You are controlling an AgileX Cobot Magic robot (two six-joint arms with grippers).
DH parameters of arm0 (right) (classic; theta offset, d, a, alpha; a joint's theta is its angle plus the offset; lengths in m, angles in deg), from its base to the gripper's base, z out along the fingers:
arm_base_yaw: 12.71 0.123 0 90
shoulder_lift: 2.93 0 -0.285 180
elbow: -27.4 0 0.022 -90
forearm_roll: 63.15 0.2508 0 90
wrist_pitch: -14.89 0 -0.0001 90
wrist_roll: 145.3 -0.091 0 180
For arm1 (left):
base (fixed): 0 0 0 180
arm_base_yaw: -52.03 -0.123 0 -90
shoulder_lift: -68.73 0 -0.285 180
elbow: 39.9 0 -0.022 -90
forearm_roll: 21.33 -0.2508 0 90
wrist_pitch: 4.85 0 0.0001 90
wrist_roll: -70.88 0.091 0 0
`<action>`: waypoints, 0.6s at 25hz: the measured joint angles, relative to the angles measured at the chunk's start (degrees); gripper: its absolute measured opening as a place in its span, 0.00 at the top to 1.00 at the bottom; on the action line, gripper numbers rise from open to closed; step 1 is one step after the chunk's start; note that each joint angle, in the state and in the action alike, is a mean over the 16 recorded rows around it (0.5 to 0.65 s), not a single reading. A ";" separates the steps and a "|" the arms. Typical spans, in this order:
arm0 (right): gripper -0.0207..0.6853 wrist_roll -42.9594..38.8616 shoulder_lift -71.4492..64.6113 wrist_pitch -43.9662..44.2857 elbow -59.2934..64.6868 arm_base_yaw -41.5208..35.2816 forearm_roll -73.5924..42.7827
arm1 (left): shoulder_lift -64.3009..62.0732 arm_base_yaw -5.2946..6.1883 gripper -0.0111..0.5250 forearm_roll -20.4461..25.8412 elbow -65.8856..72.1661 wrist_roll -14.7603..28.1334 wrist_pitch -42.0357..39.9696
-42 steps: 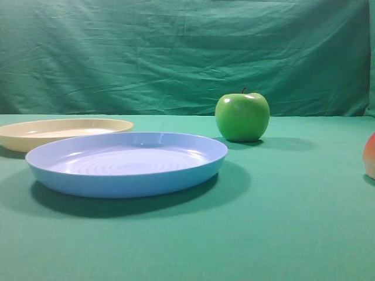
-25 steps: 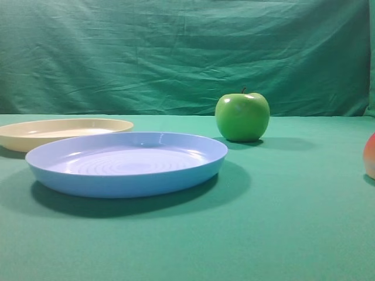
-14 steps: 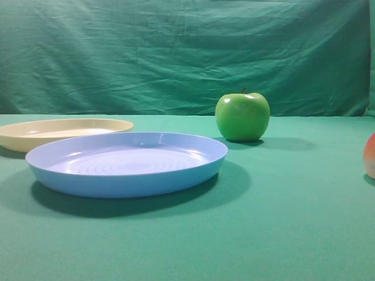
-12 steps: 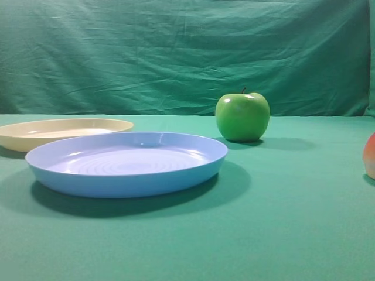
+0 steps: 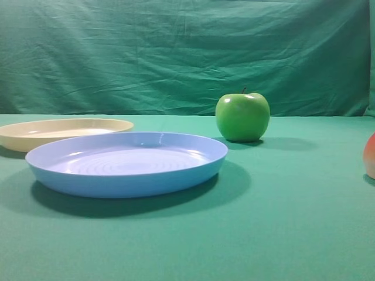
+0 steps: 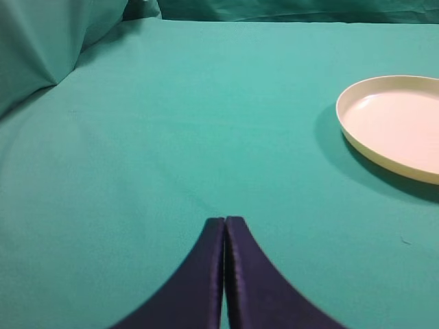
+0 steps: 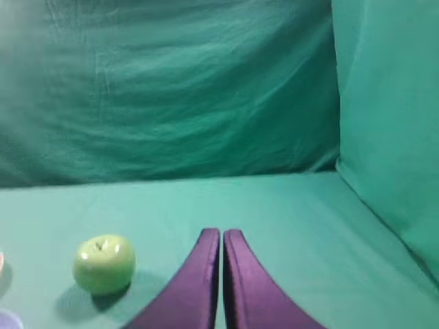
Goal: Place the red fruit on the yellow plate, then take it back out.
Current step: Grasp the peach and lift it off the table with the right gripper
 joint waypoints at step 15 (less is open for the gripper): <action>0.97 14.12 -17.49 28.42 -13.54 2.40 8.80 | 0.00 0.00 0.98 0.00 0.00 0.00 0.00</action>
